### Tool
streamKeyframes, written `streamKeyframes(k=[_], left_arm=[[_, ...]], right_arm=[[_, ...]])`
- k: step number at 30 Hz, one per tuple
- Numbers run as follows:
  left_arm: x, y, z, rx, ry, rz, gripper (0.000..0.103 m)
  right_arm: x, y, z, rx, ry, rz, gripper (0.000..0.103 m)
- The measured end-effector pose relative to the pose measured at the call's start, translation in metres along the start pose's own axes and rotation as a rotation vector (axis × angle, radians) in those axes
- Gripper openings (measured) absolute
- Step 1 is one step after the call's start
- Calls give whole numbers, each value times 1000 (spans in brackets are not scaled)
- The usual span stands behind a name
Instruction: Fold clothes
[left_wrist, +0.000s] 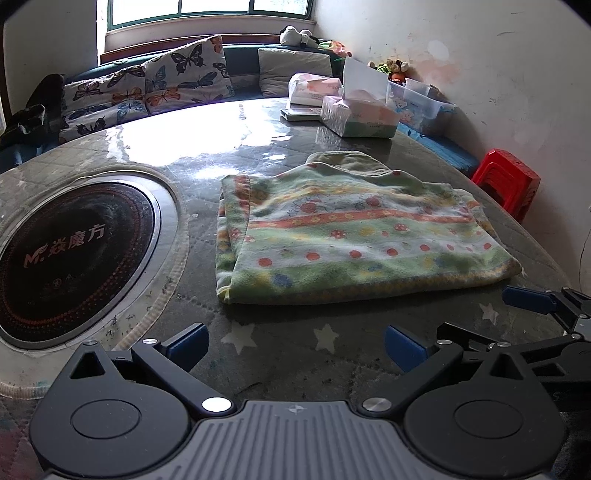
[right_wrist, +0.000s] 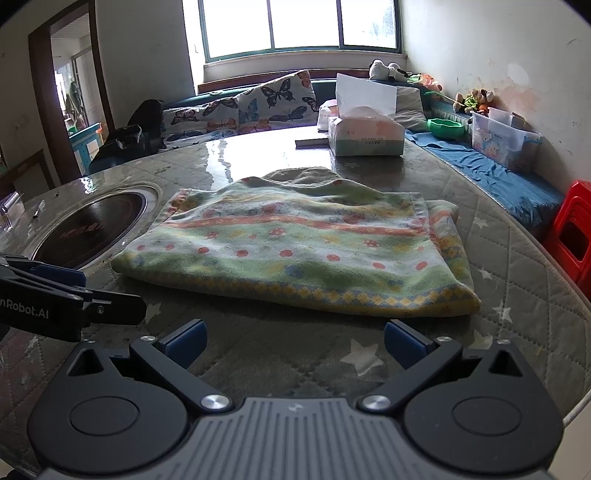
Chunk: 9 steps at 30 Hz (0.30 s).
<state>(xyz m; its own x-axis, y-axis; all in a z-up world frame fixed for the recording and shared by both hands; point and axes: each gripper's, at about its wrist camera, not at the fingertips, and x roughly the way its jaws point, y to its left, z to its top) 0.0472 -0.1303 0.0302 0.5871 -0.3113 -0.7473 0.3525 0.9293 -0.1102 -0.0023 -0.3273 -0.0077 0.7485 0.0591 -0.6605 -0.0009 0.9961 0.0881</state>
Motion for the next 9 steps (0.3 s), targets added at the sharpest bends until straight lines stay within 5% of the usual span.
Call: streamKeyframes(k=[9], left_arm=[[-3,1,-2,-1,-12,12,103]], right_arm=[[-2,2,-2,4,-4,2,103]])
